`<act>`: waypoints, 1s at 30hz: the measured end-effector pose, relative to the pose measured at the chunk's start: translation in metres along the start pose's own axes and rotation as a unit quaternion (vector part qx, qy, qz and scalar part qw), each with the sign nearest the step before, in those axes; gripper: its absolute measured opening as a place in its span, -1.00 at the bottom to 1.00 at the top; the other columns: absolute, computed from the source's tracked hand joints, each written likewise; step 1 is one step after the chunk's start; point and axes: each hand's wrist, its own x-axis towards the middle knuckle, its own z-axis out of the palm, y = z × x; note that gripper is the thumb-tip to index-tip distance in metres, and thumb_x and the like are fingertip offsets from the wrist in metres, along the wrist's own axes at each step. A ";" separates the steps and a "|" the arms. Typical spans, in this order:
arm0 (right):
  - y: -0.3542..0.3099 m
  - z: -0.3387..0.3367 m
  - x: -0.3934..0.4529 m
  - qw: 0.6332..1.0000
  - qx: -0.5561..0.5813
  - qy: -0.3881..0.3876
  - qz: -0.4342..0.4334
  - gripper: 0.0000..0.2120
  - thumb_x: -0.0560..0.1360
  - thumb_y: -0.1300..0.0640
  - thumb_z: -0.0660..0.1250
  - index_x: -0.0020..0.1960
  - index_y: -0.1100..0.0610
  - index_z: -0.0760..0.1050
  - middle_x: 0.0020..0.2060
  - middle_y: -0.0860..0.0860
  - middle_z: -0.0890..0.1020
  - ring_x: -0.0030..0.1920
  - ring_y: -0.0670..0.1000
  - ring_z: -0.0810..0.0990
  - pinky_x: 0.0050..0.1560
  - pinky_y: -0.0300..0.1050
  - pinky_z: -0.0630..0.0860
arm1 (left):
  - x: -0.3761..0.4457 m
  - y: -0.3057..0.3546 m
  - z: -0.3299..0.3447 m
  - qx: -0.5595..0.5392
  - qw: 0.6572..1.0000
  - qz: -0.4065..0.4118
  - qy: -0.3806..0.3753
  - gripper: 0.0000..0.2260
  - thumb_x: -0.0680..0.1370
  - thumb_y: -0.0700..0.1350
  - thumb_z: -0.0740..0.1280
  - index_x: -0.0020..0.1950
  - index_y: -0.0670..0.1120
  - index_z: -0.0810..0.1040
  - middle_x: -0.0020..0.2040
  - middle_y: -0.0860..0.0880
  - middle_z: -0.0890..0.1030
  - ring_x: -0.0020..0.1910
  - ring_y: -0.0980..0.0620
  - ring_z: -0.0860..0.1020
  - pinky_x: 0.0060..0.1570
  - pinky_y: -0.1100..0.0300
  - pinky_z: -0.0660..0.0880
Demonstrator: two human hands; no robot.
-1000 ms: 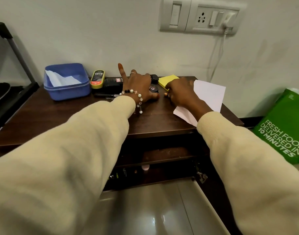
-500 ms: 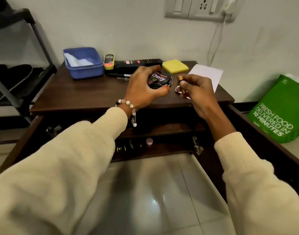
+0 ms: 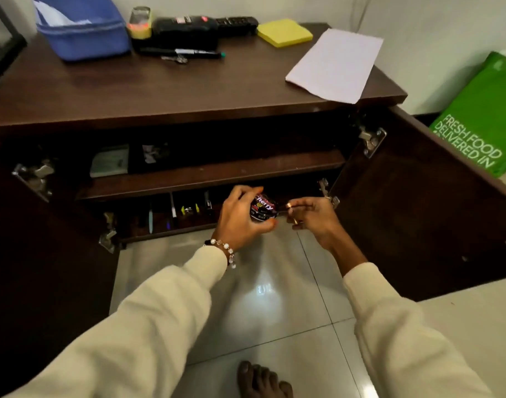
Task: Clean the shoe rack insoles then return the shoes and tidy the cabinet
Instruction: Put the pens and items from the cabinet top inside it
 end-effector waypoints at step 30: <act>0.058 0.030 0.176 0.948 -0.237 0.210 0.029 -0.84 0.49 0.22 0.32 0.02 0.27 0.57 0.02 0.22 0.62 0.07 0.24 0.58 0.09 0.10 0.55 | 0.115 -0.097 0.147 0.309 0.946 -0.083 -0.045 -0.47 0.53 0.11 0.33 0.31 -0.26 0.39 0.05 -0.28 0.59 0.08 -0.25 0.56 0.04 -0.01 0.48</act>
